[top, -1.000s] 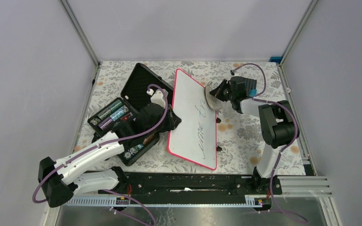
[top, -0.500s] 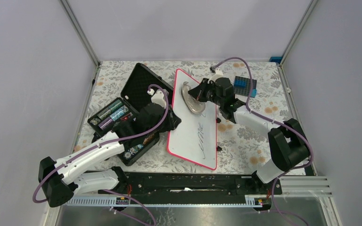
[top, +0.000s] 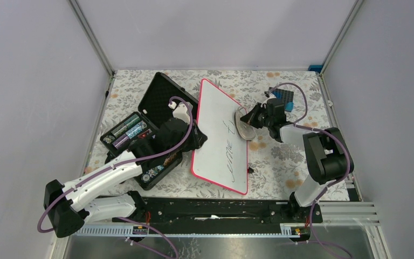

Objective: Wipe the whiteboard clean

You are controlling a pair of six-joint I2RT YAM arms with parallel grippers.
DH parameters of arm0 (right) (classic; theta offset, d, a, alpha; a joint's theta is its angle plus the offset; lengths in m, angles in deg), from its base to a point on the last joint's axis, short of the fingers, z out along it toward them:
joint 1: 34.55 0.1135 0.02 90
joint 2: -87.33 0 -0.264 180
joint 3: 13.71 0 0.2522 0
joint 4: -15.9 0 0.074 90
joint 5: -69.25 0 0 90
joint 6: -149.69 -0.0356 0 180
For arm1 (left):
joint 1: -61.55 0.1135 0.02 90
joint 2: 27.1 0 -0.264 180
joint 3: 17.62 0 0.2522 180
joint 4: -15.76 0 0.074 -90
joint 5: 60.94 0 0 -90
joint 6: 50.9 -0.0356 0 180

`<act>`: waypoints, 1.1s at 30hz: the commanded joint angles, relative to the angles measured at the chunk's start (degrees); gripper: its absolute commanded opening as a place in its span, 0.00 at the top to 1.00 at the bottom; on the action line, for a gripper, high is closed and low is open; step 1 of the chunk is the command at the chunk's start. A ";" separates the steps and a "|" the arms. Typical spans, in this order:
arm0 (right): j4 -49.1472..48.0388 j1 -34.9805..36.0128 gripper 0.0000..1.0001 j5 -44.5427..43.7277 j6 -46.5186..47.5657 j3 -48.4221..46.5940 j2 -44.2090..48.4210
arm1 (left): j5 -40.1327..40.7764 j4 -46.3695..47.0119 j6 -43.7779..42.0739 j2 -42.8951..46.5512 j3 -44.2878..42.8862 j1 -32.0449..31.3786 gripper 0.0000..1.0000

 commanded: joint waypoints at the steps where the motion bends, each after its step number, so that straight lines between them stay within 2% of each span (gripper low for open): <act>1: 8.80 5.20 1.00 1.18 2.39 -3.49 2.59 | -3.18 -6.08 -8.26 -1.13 1.31 -1.13 1.00; 6: 12.20 17.31 1.00 -3.17 3.36 -10.00 8.80 | -3.02 -6.07 -7.98 -0.86 1.63 -1.16 1.00; 10: 10.73 21.78 1.00 -3.00 3.14 -10.75 11.03 | -2.92 -6.07 -8.05 -0.83 1.46 -1.16 1.00; 15: 13.50 19.99 1.00 -8.60 6.05 -6.93 10.28 | -3.26 -5.86 -7.98 -0.93 1.19 -1.15 1.00; 24: 13.64 5.88 1.00 -8.27 7.51 6.08 4.99 | -3.21 -5.90 -8.29 -0.14 1.80 -1.15 1.00; 29: 14.68 6.86 1.00 -7.46 8.13 4.91 6.40 | -3.19 -5.90 -8.51 -0.29 1.80 -1.15 1.00; 33: 19.84 15.25 1.00 -13.88 10.53 -2.06 9.39 | -3.22 -5.90 -8.35 -0.58 1.80 -1.19 1.00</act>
